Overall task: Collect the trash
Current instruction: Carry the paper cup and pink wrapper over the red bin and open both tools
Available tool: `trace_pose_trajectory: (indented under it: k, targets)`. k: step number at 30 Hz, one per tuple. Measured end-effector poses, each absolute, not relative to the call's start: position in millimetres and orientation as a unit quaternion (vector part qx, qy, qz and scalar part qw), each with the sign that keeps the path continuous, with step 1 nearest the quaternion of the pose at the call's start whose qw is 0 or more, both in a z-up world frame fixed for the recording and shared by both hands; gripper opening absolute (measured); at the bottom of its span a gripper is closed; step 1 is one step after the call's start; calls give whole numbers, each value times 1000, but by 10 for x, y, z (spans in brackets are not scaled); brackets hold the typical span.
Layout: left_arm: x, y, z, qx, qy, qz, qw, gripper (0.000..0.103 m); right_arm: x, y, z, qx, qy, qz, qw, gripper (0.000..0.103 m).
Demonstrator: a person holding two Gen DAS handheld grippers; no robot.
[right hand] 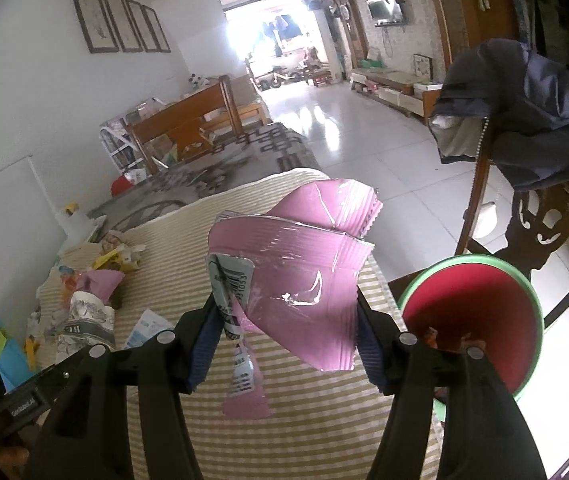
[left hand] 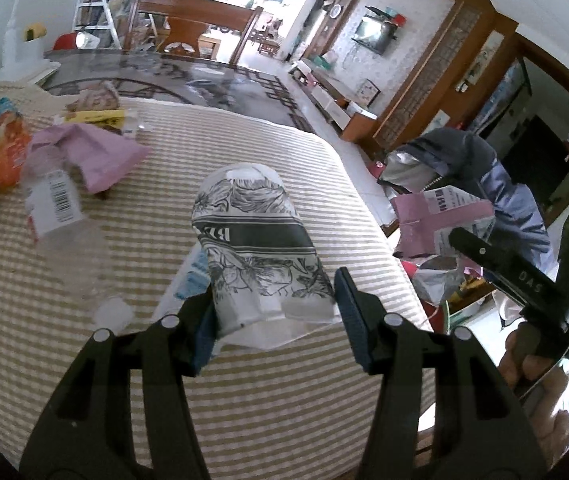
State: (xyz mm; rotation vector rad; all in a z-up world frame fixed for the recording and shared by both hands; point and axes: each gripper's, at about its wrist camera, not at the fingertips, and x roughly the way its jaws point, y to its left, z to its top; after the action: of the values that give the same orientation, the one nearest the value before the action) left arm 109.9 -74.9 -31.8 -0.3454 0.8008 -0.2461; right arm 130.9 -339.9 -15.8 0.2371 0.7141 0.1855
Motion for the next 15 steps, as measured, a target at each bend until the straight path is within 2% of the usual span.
trace_pose_trajectory:
  k: [7,15]
  targets:
    - [1249,-968,-245,-149,380,-138,902,52,1276,-3570,-194,105,349,60,929,60]
    - [1451,-1522,-240,-130,378,-187,897,52,1308,-4137,-303,162,367,-13,916,60]
